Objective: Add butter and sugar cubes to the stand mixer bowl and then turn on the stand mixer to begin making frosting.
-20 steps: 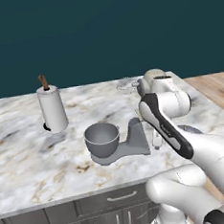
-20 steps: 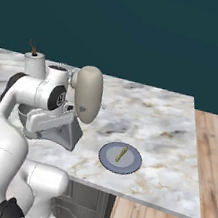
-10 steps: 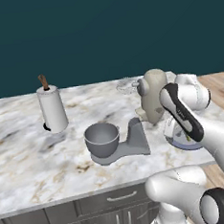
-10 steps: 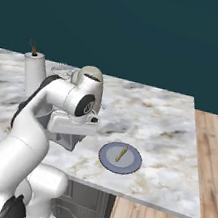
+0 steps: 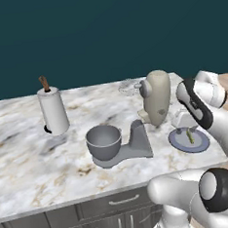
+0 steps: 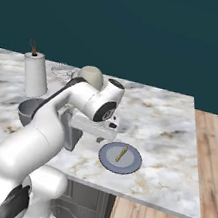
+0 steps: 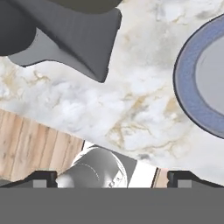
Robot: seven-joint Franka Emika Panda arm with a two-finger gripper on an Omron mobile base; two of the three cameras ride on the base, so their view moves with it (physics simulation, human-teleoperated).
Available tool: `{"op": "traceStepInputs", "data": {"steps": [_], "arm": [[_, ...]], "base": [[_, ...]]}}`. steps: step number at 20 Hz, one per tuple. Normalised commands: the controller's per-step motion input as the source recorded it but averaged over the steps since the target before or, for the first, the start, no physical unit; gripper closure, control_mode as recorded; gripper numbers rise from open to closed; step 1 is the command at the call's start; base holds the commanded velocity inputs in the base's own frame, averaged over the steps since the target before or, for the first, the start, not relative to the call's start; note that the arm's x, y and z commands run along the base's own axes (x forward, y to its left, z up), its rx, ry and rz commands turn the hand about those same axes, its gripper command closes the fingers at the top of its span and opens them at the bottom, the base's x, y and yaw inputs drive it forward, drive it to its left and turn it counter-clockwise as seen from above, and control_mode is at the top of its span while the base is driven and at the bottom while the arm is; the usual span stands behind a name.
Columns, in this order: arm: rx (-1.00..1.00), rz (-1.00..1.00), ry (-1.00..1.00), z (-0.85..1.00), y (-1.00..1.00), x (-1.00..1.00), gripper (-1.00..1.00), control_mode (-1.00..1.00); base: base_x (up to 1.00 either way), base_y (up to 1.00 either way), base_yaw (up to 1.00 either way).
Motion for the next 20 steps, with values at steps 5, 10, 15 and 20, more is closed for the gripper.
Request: {"op": "traceStepInputs", "data": {"steps": [5,10,15,20], "arm": [[-0.12,-0.26,-0.19,-0.23,-0.31,0.31,-1.00,-1.00],[-0.20,-0.17,-0.11,-0.28,-0.28,0.29,-1.00,-1.00],[-0.19,-0.11,0.01,-0.26,-0.47,0.26,-1.00,-1.00],[-0.09,-0.08,0.08,-0.24,-0.51,0.19,-1.00,-1.00]], "base": [[0.00,0.00,0.00],[0.00,0.00,0.00],[0.00,0.00,0.00],[0.00,0.00,0.00]]}}
